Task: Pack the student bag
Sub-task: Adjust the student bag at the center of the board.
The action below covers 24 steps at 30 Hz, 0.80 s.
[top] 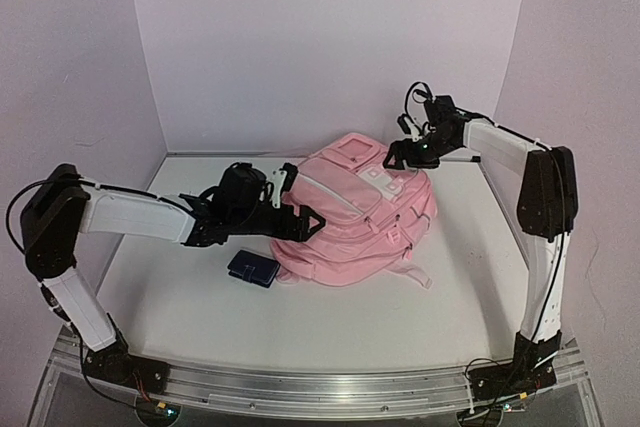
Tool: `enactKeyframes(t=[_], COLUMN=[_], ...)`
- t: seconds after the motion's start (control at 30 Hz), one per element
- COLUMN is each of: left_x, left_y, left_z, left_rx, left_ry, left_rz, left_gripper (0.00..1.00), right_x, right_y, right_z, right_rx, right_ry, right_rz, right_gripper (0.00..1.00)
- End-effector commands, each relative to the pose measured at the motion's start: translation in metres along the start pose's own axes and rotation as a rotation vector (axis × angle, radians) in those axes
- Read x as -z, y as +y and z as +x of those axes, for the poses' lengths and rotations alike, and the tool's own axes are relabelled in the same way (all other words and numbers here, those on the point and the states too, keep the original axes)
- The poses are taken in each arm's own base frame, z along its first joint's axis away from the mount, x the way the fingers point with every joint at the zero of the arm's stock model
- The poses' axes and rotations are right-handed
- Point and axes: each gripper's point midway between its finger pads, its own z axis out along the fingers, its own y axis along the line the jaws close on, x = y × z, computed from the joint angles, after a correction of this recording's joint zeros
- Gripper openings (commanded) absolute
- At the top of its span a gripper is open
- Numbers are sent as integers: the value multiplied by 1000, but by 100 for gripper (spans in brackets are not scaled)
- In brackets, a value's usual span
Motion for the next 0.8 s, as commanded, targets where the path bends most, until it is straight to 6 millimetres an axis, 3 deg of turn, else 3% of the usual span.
enactKeyframes(t=[0.0,0.1,0.27,0.53,0.63,0.77], left_x=[-34,-51,-68,-83,-77,-62], left_y=[-9,-3,14,54,73,68], left_z=[-4,-7,-26,-61,-77,-88], left_rx=[129,156,159,169,181,141], left_ry=[8,22,11,-12,-40,-60], left_rz=[88,97,100,93,72,83], left_gripper=[93,90,86,84,84,88], right_x=[-2,6,33,61,82,111], right_y=[-5,-9,-4,41,52,28], right_z=[23,47,82,145,135,81], right_rx=[-57,-90,-131,-197,-179,-128], right_ry=[53,93,131,227,184,35], right_rz=[-40,-59,-110,-298,-313,-166], right_gripper=[81,71,63,56,59,69])
